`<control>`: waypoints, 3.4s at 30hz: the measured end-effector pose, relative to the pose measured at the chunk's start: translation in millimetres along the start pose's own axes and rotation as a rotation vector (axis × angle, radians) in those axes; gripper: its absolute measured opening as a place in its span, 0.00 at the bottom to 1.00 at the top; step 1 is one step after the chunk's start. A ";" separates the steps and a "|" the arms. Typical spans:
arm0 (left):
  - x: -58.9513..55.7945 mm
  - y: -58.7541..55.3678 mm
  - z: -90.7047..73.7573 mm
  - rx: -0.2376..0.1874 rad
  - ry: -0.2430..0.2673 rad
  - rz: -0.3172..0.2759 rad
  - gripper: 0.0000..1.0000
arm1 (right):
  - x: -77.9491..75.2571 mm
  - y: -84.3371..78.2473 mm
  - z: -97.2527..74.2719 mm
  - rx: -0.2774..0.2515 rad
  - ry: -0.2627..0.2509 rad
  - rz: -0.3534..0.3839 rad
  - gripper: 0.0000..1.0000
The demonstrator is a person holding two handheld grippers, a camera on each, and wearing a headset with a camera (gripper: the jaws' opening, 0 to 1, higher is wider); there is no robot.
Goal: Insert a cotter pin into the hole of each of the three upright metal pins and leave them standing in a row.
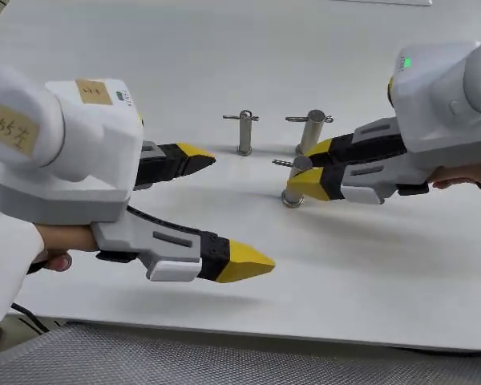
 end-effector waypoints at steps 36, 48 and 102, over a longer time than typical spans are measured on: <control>-5.4 -12.9 -25.4 0.090 0.044 -0.022 0.95 | -89.1 -45.1 -57.0 -0.021 -0.036 -0.080 0.08; -3.3 -12.0 -28.2 0.080 0.054 -0.032 0.94 | -86.1 -42.1 -60.2 -0.062 -0.048 -0.034 0.09; 30.4 0.6 -45.7 -0.096 0.250 -0.307 0.99 | 2.2 -90.0 -145.9 -0.197 -0.433 0.540 0.98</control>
Point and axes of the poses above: the centre of the closed fingertips' face, and the gripper's own axes: z roughly forward along the fingers, x roughly to its left, y roughly out of its top, the point moved 1 cm from there along -z, roughly backward along the fingers, and after that the axes turned 2 degrees about -z, right-handed, at the moved point
